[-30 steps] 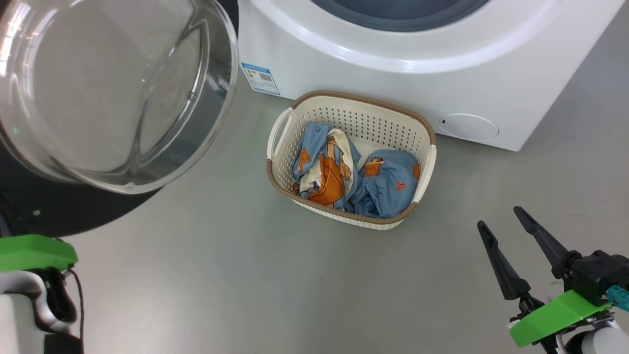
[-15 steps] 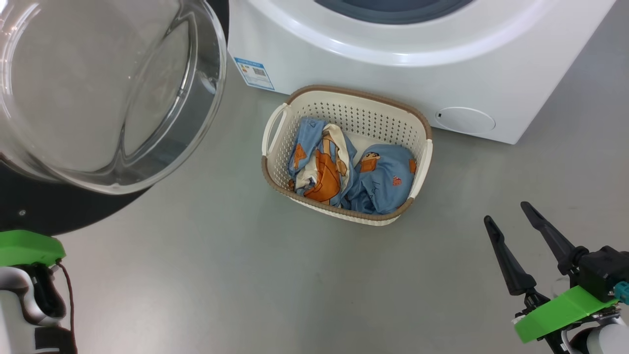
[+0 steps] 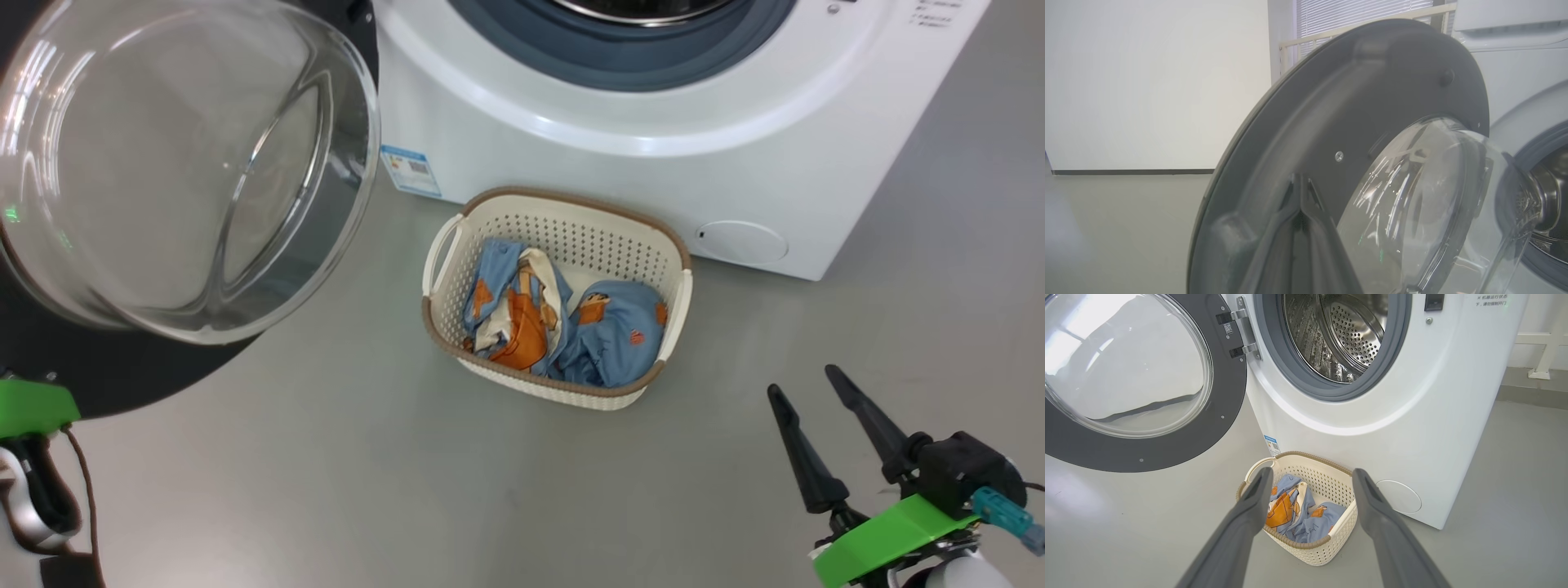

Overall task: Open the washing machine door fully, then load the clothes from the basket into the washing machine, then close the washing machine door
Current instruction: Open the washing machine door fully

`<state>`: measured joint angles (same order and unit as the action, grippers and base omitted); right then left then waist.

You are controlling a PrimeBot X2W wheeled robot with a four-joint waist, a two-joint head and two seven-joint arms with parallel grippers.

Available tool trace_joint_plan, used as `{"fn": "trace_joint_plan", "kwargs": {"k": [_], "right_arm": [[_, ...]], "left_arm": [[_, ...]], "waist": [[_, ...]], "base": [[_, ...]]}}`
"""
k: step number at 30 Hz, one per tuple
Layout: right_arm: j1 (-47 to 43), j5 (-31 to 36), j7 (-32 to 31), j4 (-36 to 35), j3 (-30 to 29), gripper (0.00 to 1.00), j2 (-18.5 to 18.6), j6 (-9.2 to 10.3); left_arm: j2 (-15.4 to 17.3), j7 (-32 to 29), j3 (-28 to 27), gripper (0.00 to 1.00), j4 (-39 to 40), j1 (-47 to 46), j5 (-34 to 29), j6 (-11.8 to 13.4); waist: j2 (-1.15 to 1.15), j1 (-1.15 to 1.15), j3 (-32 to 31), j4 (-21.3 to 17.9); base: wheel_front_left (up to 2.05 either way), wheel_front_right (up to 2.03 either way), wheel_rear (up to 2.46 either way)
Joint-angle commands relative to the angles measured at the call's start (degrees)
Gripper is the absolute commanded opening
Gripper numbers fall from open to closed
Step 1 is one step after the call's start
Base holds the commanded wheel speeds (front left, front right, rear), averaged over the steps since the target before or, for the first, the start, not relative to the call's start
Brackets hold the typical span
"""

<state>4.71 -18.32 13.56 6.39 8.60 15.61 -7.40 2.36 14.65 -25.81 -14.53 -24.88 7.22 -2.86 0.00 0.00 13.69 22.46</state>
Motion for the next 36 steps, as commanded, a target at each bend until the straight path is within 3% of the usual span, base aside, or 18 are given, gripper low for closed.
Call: {"fn": "trace_joint_plan", "kwargs": {"k": [1, 8, 17, 18, 19, 20, 21, 22, 23, 29, 36], "right_arm": [[0.7, -0.5, 0.7, -0.6, 1.6, 1.00, -0.3, -0.09], [1.4, -0.2, 1.3, 1.6, 3.7, 1.00, -3.0, -0.09], [0.5, 0.5, 1.4, 1.1, 4.9, 1.00, -5.4, -0.09], [0.4, 0.6, 1.4, 0.8, 5.3, 1.00, -5.7, -0.09], [0.4, 0.6, 1.4, 0.8, 5.3, 1.00, -5.7, -0.09], [0.2, 0.6, 1.4, 0.7, 5.4, 1.00, -5.9, -0.09], [0.1, 0.7, 1.4, 0.6, 5.4, 1.00, -6.1, -0.09], [-0.1, 0.7, 1.4, 0.5, 5.4, 1.00, -6.3, -0.09], [-0.2, 0.7, 1.4, 0.3, 5.4, 1.00, -6.4, -0.09], [-1.8, 1.0, 1.4, -0.6, 4.6, 1.00, -7.2, -0.09], [-2.8, 1.8, 1.4, -2.8, 2.9, 1.00, -7.3, -0.09]], "left_arm": [[2.0, 0.3, -0.4, 0.00, 3.8, 0.6, -1.1, -0.4], [1.2, 0.3, 3.5, 0.00, 12.6, 3.8, -2.3, -1.8], [0.7, 0.3, 8.1, 0.00, 17.3, 11.3, -1.7, -1.7], [0.6, 0.3, 9.4, 0.18, 17.7, 13.6, -1.9, -1.1], [0.6, 0.3, 9.4, 0.18, 17.7, 13.6, -1.9, -1.1], [0.6, 0.3, 10.0, 0.41, 17.9, 14.8, -1.8, -0.7], [0.6, 0.3, 10.9, 0.53, 17.8, 16.1, -1.8, -0.3], [0.6, 0.3, 11.8, 0.93, 17.8, 17.4, -1.3, 0.2], [0.6, 0.3, 12.7, 1.00, 17.8, 18.5, -0.9, 0.9], [0.5, 0.1, 17.4, 1.00, 17.5, 24.8, 1.7, 3.6], [0.8, -1.9, 21.1, 1.00, 16.2, 29.8, -0.9, 4.9]], "waist": [[0.00, 0.00, -1.5, -1.2], [0.00, 0.00, -5.2, -4.8], [0.00, 0.00, -8.3, -10.6], [0.00, 0.00, -8.9, -12.2], [0.00, 0.00, -8.9, -12.2], [0.00, 0.00, -9.3, -12.9], [0.00, 0.00, -9.7, -13.7], [0.00, 0.00, -10.0, -14.5], [0.00, 0.00, -10.4, -15.2], [0.00, 0.00, -12.4, -19.2], [0.00, 0.00, -12.9, -22.6]], "base": [[0.00, 0.00, 0.00], [0.00, 0.00, 0.00], [0.00, 0.00, 0.00], [0.00, 0.00, 0.00], [0.00, 0.00, 0.00], [0.00, 0.00, 0.00], [0.00, 0.00, 0.00], [0.00, 0.00, 0.00], [0.00, 0.00, 0.00], [0.00, 0.00, 0.00], [0.00, 0.00, 0.00]]}}
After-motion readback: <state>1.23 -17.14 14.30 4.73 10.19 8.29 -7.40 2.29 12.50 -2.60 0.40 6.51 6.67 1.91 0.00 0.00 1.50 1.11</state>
